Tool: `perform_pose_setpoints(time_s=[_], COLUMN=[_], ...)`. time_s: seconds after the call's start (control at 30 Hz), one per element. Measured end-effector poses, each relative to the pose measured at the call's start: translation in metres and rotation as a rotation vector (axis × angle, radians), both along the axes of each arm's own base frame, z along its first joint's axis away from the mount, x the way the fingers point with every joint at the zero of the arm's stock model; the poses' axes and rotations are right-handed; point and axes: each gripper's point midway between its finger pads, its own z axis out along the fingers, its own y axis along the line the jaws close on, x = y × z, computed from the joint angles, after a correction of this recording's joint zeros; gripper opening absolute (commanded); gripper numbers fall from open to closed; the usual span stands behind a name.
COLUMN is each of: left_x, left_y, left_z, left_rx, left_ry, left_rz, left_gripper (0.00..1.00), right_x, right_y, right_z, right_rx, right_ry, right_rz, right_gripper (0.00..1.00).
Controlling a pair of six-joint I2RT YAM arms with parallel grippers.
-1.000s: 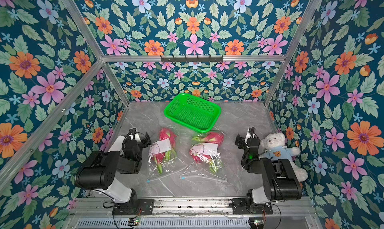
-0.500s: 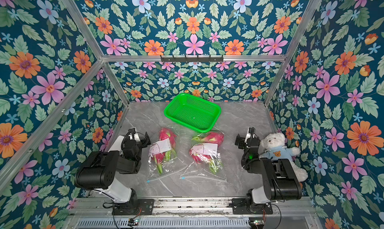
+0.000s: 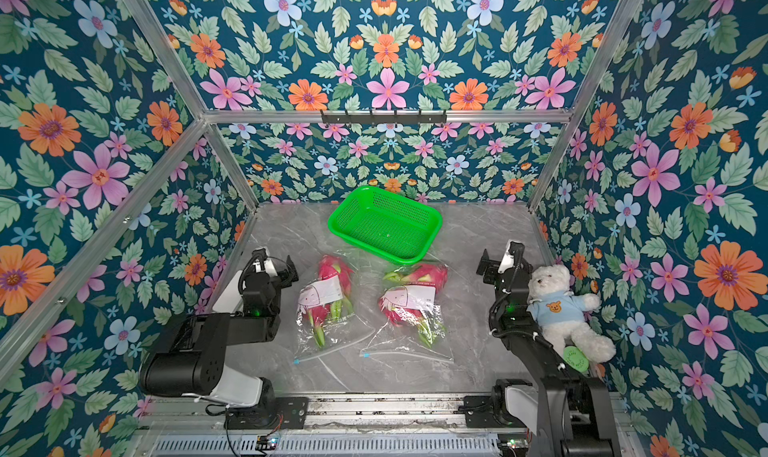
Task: Open the zip-top bag and take out the dragon fruit
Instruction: Pick up the dragon fruit from the zipper food storage bag.
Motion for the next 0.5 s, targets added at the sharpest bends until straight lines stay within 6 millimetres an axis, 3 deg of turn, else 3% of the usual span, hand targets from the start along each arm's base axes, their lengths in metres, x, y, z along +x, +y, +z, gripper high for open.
perform_pose_setpoints(time_s=[0.1, 0.23, 0.37, 0.5], left_x=[-0.006, -0.014, -0.015, -0.018], left_y=[0.000, -0.006, -0.030, -0.076], left_z=[0.019, 0.044, 0.062, 0.061], left_rx=[-0.036, -0.134, -0.268, -0.375], left_ry=[-0.023, -0.070, -0.082, -0.020], left_rz=[0.019, -0.005, -0.114, -0.278], left_gripper=[0.99, 0.97, 0.94, 0.94], right_x=[-0.010, -0.028, -0.051, -0.079], right_y=[0.001, 0.017, 0.054, 0.098], right_z=[0.028, 0.040, 0.030, -0.006], right_rx=[0.050, 0.147, 0.253, 0.370], right_ry=[-0.010, 0.035, 0.143, 0.329], right_rz=[-0.005, 0.050, 0.167, 0.299], right_gripper=[0.95, 0.93, 0.89, 0.87])
